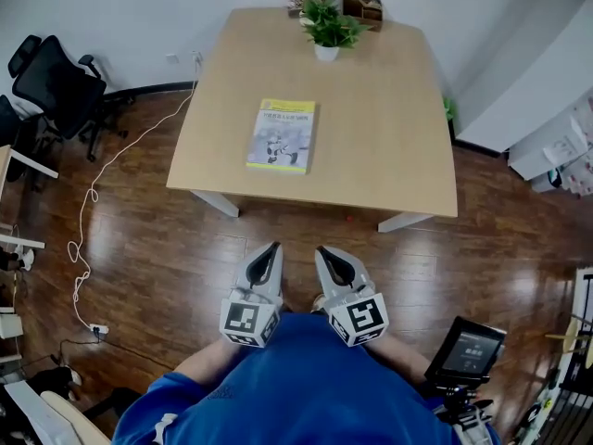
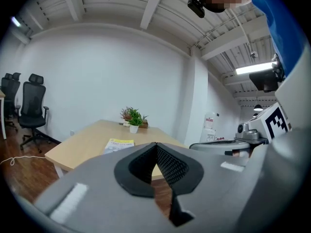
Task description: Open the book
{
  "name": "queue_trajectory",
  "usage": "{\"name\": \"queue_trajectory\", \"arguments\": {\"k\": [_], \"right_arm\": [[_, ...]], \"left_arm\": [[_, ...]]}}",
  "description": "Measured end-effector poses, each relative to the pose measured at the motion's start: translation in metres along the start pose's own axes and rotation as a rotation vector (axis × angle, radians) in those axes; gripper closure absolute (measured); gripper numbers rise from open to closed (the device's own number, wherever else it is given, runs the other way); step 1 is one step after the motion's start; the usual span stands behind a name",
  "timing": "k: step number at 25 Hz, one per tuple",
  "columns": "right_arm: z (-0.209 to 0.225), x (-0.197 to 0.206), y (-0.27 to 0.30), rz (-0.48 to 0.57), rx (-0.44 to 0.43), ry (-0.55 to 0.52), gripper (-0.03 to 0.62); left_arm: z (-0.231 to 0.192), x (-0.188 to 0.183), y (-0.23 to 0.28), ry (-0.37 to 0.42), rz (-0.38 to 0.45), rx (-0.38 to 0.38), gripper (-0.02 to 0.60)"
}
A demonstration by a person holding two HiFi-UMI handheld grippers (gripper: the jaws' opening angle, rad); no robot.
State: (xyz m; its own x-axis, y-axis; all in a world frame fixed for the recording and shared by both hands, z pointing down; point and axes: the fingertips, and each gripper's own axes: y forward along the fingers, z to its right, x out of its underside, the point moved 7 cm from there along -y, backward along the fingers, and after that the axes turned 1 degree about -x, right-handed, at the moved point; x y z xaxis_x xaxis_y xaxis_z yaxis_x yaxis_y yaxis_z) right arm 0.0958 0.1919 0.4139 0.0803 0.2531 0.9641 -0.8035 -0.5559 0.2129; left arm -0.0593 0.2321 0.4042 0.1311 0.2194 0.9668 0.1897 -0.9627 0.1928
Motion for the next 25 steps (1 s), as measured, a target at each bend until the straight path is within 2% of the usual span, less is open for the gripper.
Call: {"name": "queue_trajectory", "arguments": {"k": [6, 14, 19, 25], "right_arm": [[0.001, -0.011, 0.059, -0.021, 0.076, 0.002, 0.591], [-0.009, -0.027, 0.117, 0.006, 0.170, 0.024, 0.591], [-0.009, -0.029, 0.129, 0.001, 0.196, 0.031, 0.591], [0.011, -0.032, 0.134, 0.000, 0.206, 0.031, 0.591]], "left_arm": [[-0.058, -0.015, 0.035, 0.002, -0.001, 0.084, 0.574], [-0.117, -0.030, 0.061, 0.021, -0.026, 0.180, 0.574], [-0.131, -0.036, 0.072, 0.007, -0.041, 0.191, 0.575], [-0.127, -0.034, 0.094, -0.001, -0.063, 0.193, 0.575]]}}
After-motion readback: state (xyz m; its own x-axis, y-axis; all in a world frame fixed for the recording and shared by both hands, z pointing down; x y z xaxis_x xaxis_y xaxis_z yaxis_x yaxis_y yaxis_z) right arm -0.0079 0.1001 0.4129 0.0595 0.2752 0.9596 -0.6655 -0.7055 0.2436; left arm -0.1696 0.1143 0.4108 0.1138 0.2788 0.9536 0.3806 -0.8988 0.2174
